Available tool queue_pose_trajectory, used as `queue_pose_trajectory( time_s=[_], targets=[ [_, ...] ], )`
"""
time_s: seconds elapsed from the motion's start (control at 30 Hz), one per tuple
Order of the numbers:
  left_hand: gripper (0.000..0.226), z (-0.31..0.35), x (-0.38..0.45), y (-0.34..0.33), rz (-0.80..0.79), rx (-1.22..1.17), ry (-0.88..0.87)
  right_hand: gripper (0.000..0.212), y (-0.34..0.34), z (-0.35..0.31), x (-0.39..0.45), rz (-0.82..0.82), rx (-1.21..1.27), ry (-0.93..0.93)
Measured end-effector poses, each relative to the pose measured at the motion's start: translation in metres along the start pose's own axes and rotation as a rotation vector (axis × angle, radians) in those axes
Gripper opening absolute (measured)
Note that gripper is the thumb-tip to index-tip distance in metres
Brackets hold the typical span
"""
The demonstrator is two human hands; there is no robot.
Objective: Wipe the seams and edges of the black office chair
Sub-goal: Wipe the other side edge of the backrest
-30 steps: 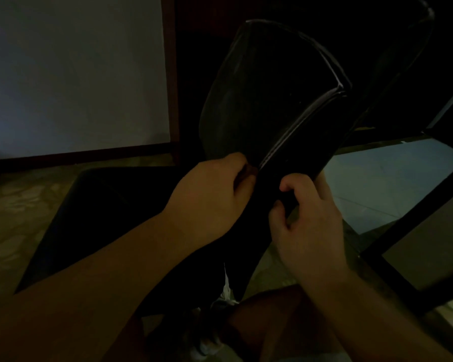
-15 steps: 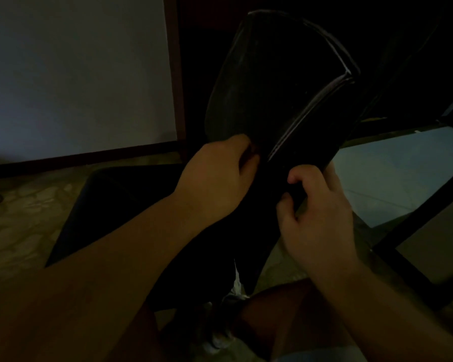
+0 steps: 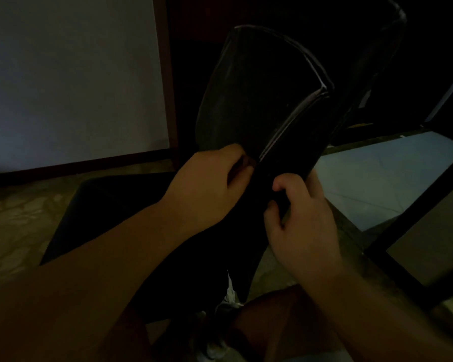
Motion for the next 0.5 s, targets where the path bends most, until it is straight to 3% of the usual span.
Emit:
queue_pose_trajectory(
  time_s=[0.17, 0.5],
  targets=[
    [0.017, -0.008, 0.0, 0.001, 0.031, 0.002, 0.099, 0.034, 0.023, -0.003, 0.014, 0.056, -0.018, 0.006],
    [0.035, 0.004, 0.0, 0.004, 0.044, -0.044, 0.094, 0.018, 0.043, -0.01, 0.037, 0.12, 0.007, 0.027]
  ],
)
Point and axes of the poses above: each hand's wrist, its own x-axis towards the middle knuckle, its own y-axis out of the back of the hand, z = x × y, the point moved 9 cm from there along x, towards the middle knuckle, and after that the axes turned 1 degree about z, right-handed, at the moved point
